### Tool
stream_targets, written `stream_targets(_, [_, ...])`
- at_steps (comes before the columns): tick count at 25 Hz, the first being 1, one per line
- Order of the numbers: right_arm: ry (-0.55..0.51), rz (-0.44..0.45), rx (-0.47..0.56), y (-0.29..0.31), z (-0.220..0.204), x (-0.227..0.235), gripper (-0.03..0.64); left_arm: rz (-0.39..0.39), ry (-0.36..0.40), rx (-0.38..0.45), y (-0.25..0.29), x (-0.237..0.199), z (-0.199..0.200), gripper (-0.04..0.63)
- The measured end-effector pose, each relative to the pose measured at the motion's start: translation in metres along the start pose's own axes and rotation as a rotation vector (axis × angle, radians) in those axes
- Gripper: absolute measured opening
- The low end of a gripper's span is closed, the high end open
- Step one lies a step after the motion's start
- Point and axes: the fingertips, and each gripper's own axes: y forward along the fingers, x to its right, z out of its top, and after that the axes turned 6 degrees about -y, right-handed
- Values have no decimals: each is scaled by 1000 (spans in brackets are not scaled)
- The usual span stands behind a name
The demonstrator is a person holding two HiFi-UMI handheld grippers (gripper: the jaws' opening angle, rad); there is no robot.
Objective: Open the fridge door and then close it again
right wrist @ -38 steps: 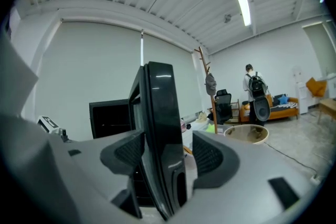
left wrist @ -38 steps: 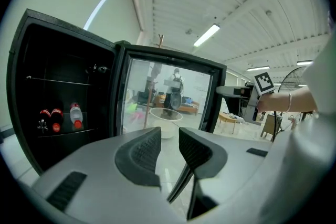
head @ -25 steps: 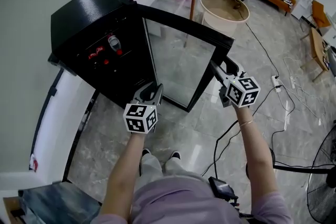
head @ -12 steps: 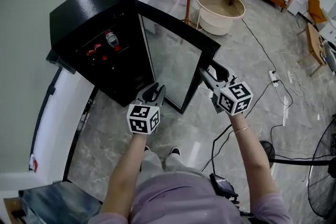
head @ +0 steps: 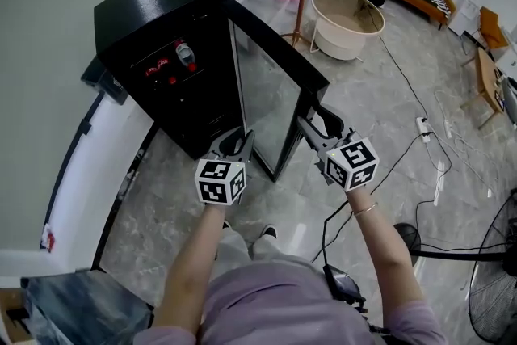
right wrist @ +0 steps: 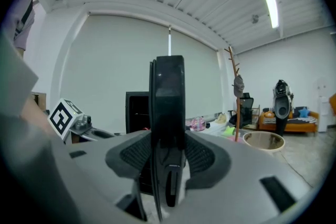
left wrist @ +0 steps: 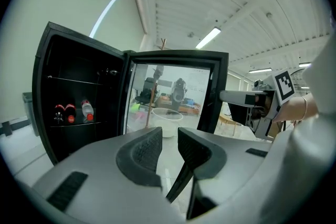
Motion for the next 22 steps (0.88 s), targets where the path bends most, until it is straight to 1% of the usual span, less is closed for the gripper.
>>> stream_targets(4, [-10, 25, -7, 2, 4, -23, 199, 21, -7, 3, -12, -6, -3, 92])
stream_targets(13, [-69, 98, -12, 8, 10, -74, 204, 83, -33, 24, -44, -23, -7, 92])
stream_targets(18, [-95, 163, -22, 17, 16, -102, 182, 125, -52, 38, -61, -37, -8, 92])
stream_targets(22, [-119, 197, -28, 27, 19, -122, 164, 146, -58, 54, -73, -46, -5, 92])
